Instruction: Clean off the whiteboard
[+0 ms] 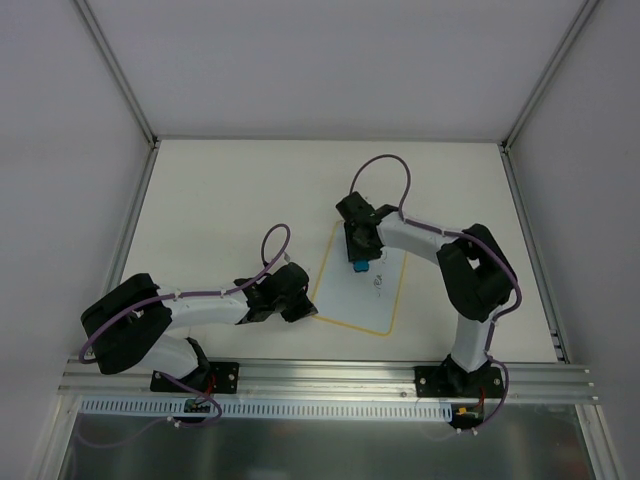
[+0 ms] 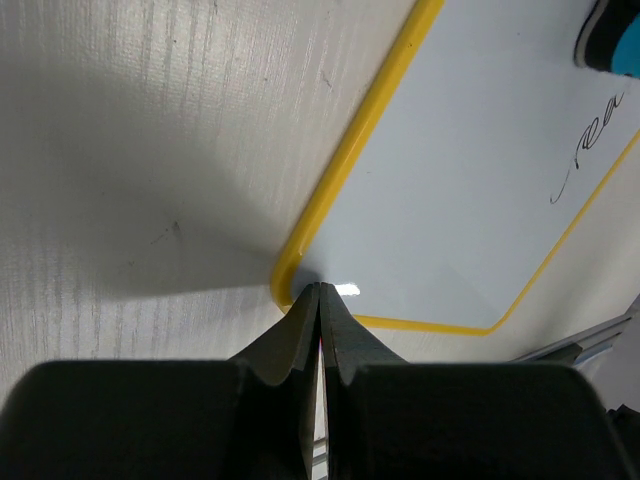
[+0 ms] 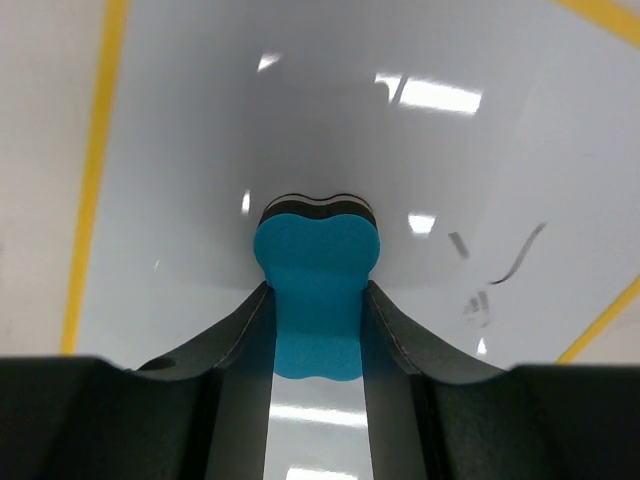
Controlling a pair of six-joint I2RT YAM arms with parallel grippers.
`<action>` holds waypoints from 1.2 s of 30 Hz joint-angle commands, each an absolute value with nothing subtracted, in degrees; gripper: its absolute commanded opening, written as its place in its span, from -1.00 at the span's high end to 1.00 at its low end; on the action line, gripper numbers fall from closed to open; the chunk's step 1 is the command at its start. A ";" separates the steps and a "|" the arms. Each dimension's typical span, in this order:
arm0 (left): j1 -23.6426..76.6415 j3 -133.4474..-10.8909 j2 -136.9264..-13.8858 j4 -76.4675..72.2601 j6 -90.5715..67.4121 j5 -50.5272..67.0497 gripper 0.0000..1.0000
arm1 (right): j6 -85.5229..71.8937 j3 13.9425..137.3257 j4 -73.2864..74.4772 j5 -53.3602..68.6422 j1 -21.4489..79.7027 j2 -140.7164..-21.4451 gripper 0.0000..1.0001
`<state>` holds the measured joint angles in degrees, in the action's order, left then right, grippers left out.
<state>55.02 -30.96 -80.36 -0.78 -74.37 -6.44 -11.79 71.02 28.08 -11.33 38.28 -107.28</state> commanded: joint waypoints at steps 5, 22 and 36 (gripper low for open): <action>54.49 -28.30 -83.15 8.09 -72.60 -7.74 1.00 | -16.08 64.79 29.36 -4.05 47.81 -107.93 0.92; 54.32 -27.86 -82.71 8.09 -72.86 -7.91 1.00 | -10.72 61.00 28.31 -7.76 25.42 -101.78 0.92; 54.32 -27.95 -82.79 8.09 -72.86 -7.82 1.00 | -16.70 61.61 31.20 -8.62 19.51 -98.70 0.91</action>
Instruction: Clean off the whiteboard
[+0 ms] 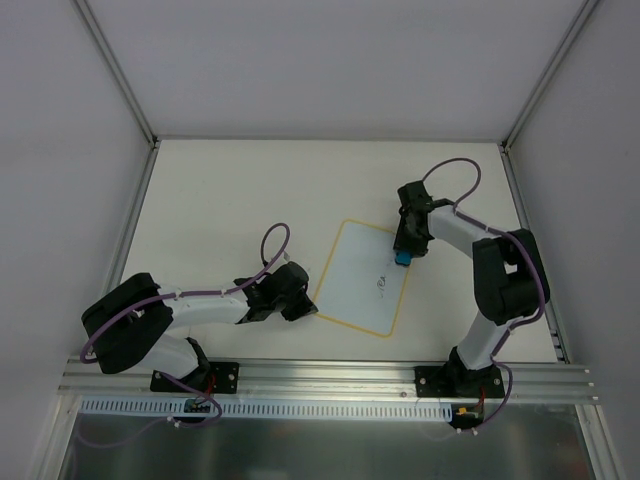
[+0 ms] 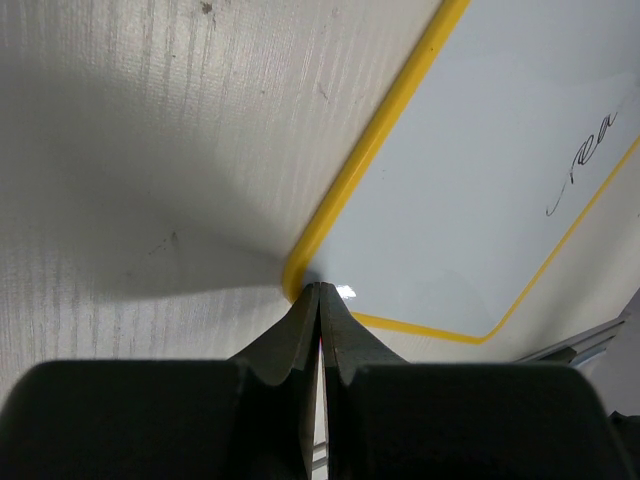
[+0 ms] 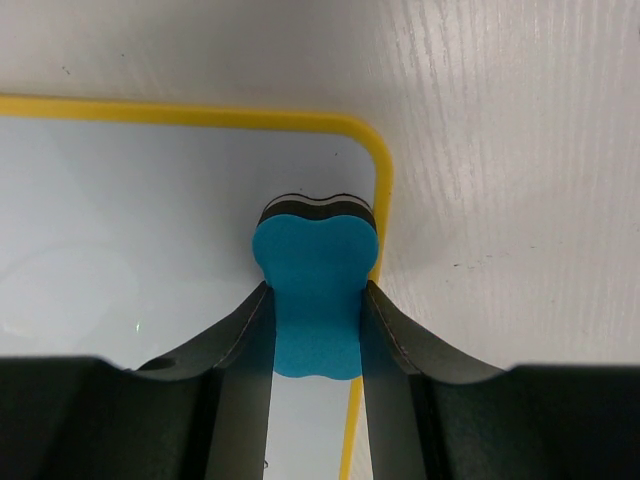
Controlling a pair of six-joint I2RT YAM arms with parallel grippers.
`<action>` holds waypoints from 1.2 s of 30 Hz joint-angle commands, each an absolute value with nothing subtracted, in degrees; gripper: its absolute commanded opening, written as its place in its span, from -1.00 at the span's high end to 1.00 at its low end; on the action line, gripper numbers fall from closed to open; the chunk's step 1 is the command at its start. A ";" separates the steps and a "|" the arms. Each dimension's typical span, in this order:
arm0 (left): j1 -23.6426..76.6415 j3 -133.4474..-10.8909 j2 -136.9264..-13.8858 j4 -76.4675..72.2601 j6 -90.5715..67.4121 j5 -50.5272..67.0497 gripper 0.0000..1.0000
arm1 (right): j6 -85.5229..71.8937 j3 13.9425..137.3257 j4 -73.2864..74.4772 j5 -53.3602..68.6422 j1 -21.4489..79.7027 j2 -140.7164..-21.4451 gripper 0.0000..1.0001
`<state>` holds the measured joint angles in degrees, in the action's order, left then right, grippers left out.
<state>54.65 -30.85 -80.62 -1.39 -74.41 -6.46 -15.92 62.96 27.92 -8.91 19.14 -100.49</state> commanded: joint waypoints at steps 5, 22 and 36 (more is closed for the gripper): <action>54.23 -28.04 -82.97 8.09 -72.86 -7.82 1.00 | -17.49 58.29 29.80 -5.99 25.22 -98.70 0.91; 54.14 -27.95 -82.88 7.74 -72.69 -7.56 1.00 | -29.36 45.88 28.30 -4.21 44.30 -90.00 0.90; 53.79 -27.51 -82.70 7.65 -72.86 -7.47 1.00 | -19.34 54.75 32.69 -12.31 26.02 -93.51 0.90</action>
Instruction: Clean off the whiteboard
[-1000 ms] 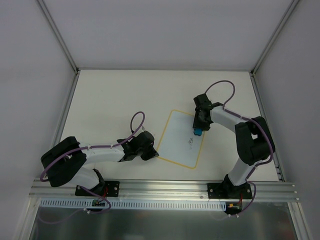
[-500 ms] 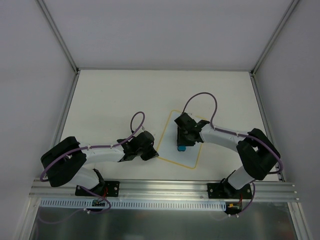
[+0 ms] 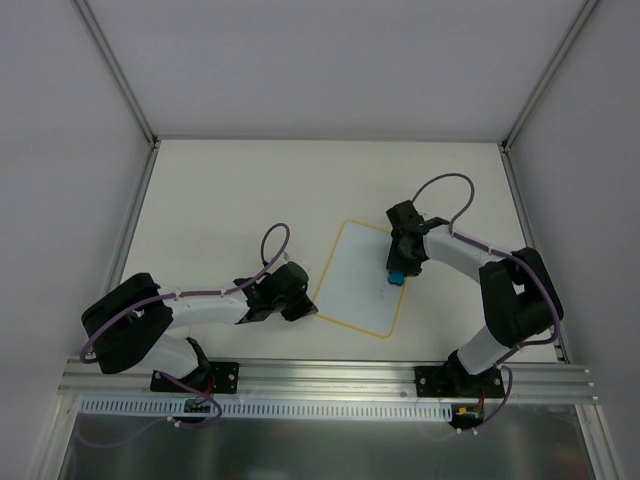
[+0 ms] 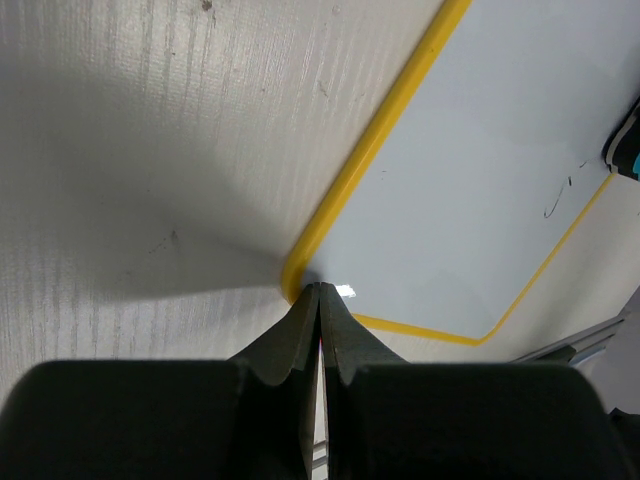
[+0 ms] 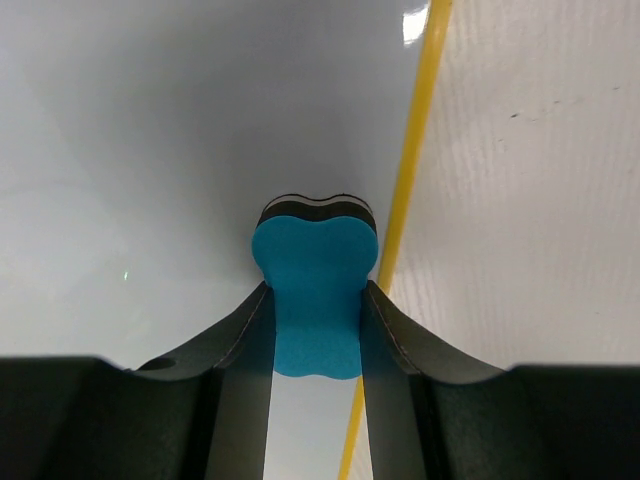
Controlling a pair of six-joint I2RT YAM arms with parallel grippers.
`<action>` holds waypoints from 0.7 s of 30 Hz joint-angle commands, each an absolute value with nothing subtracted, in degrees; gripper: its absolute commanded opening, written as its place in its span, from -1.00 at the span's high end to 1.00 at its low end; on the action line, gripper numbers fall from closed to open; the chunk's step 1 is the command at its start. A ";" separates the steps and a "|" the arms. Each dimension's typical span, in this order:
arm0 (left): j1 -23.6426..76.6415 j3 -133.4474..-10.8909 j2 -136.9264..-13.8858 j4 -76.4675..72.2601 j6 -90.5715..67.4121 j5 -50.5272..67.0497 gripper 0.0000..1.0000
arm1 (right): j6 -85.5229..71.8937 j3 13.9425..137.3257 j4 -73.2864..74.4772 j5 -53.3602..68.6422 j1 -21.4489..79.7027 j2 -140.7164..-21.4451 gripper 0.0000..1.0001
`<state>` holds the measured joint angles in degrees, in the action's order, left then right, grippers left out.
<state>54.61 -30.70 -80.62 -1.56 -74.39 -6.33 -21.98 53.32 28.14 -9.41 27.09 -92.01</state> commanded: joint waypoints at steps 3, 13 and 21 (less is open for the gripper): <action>53.79 -27.69 -82.88 7.56 -72.69 -7.38 1.00 | -19.42 54.49 32.70 -10.82 26.19 -93.43 0.91; 53.35 -27.95 -83.50 7.21 -72.33 -6.77 1.00 | -23.20 46.94 30.59 -5.37 39.44 -93.42 0.90; 53.35 -27.86 -83.67 6.94 -72.25 -6.42 1.00 | -24.17 45.70 30.67 -0.62 45.88 -91.59 0.88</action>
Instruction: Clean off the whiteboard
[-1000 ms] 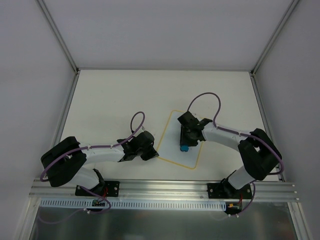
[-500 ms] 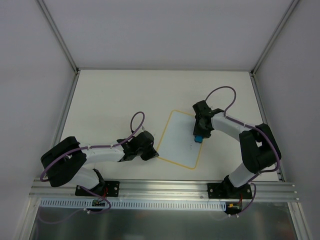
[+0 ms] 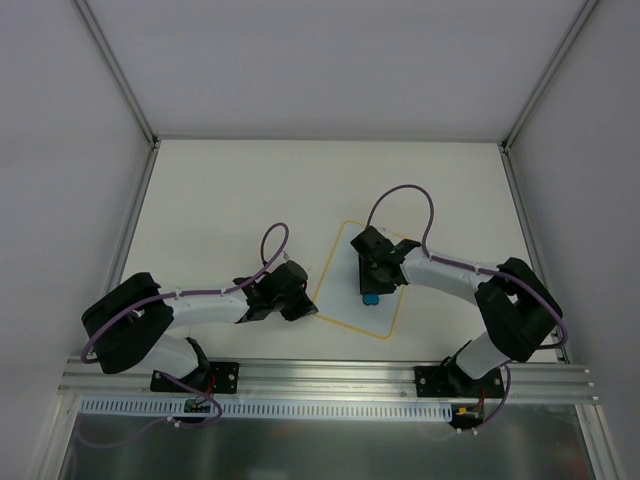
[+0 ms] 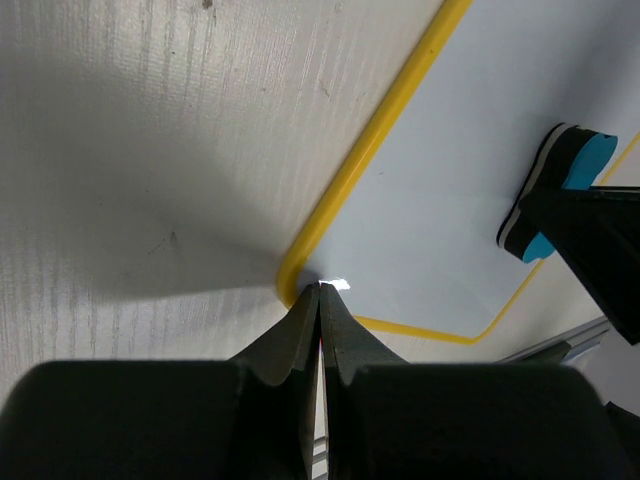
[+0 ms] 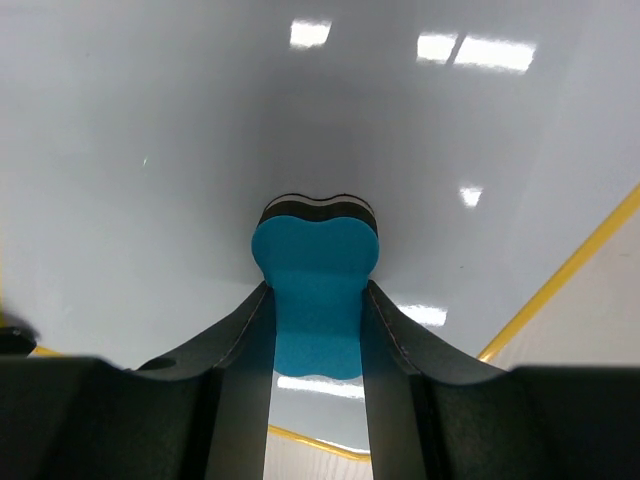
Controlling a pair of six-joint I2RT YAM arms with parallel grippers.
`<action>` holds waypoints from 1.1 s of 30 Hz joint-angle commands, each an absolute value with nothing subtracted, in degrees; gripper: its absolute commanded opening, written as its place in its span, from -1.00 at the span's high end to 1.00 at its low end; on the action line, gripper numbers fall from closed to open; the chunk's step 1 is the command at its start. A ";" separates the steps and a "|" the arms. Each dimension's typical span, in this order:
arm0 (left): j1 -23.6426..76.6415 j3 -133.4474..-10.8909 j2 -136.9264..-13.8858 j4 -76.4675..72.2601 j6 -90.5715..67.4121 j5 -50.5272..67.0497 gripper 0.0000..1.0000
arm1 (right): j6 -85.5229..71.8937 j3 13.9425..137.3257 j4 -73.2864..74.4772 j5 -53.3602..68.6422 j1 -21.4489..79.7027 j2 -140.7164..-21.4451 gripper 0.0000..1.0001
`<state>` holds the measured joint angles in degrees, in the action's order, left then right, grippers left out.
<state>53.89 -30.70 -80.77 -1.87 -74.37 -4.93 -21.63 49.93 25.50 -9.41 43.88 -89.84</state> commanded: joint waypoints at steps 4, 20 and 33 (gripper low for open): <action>53.35 -27.77 -83.67 6.86 -72.33 -6.59 1.00 | -24.52 44.21 31.64 -3.24 45.09 -88.42 0.88; 53.09 -27.60 -83.76 6.68 -72.42 -6.42 1.00 | -22.23 41.92 35.86 -13.36 32.25 -81.39 0.89; 53.00 -27.42 -83.58 6.50 -72.33 -6.33 1.00 | -28.82 46.49 26.02 -2.12 45.96 -91.49 0.89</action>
<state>53.52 -30.59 -81.17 -2.74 -74.37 -4.56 -24.88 47.40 28.42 -9.93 42.57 -86.85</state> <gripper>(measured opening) 0.006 0.379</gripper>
